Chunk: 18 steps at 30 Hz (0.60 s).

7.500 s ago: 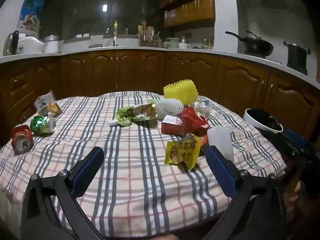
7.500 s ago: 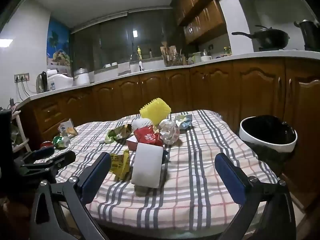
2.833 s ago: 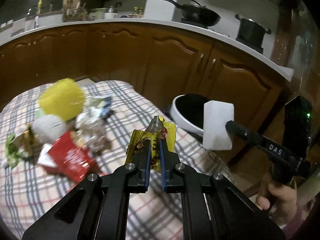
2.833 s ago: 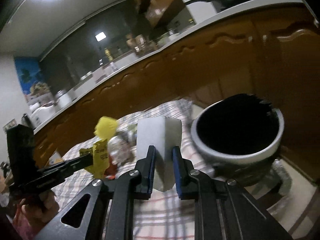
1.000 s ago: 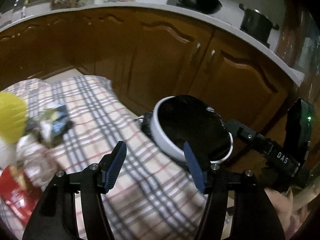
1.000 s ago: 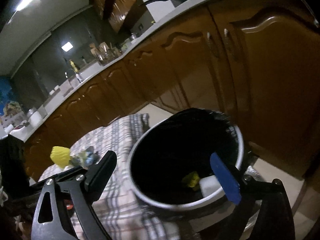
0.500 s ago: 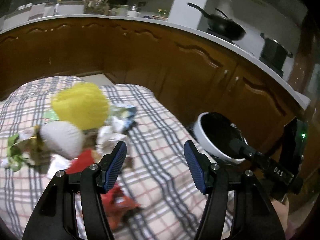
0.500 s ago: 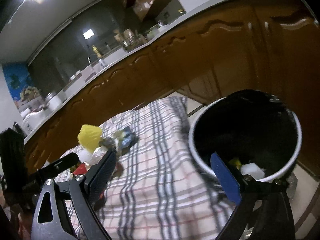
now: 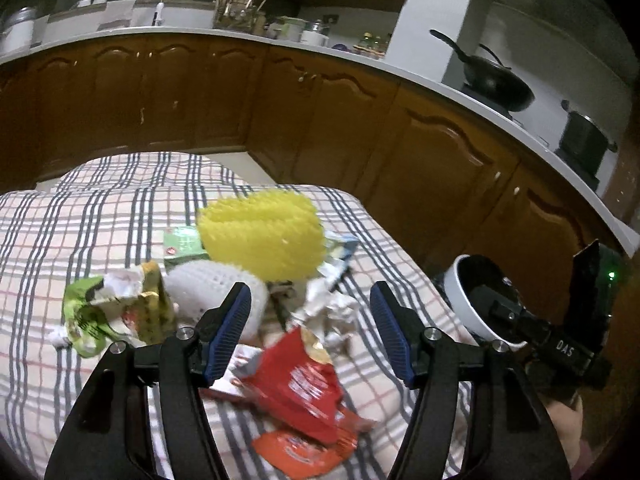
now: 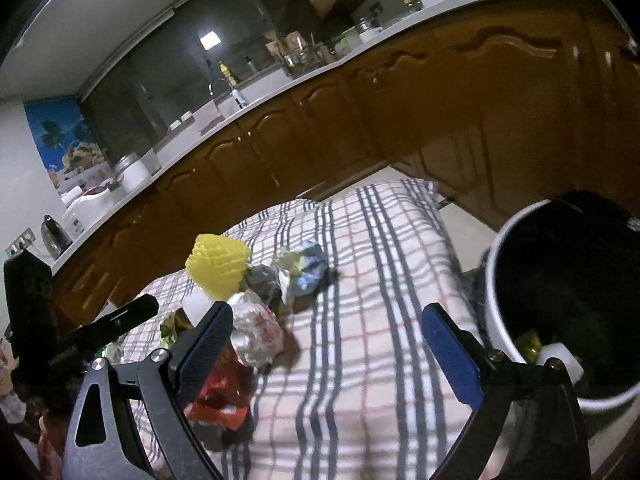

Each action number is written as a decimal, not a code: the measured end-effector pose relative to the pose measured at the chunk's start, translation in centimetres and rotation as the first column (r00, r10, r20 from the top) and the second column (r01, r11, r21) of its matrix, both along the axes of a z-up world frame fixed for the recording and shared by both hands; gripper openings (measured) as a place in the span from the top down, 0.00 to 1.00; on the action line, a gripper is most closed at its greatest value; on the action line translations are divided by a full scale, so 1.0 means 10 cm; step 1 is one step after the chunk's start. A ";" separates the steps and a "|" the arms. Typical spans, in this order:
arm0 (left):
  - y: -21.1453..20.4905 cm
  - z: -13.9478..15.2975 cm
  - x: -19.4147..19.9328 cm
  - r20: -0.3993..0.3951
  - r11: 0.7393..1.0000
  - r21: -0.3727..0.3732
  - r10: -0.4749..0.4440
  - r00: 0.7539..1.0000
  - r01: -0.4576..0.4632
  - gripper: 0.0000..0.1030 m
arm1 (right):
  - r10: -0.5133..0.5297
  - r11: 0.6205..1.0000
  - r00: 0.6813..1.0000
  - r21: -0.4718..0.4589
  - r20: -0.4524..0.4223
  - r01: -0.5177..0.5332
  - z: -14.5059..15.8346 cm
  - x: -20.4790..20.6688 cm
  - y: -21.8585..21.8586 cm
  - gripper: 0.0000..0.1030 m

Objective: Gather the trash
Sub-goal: 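Grasp the yellow foam net with the left tool while the right tool grasps crumpled foil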

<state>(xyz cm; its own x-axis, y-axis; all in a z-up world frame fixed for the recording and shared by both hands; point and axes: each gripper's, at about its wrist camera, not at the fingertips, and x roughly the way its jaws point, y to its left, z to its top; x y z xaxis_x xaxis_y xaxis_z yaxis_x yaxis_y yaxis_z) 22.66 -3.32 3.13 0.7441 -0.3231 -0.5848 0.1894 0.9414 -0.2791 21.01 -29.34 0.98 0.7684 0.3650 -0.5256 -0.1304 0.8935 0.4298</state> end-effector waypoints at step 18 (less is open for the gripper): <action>-0.17 -0.10 0.70 -0.038 0.983 0.171 -0.061 0.997 0.066 0.37 | 0.118 0.992 0.976 0.055 -0.181 -0.110 -0.41 1.32 0.28 0.44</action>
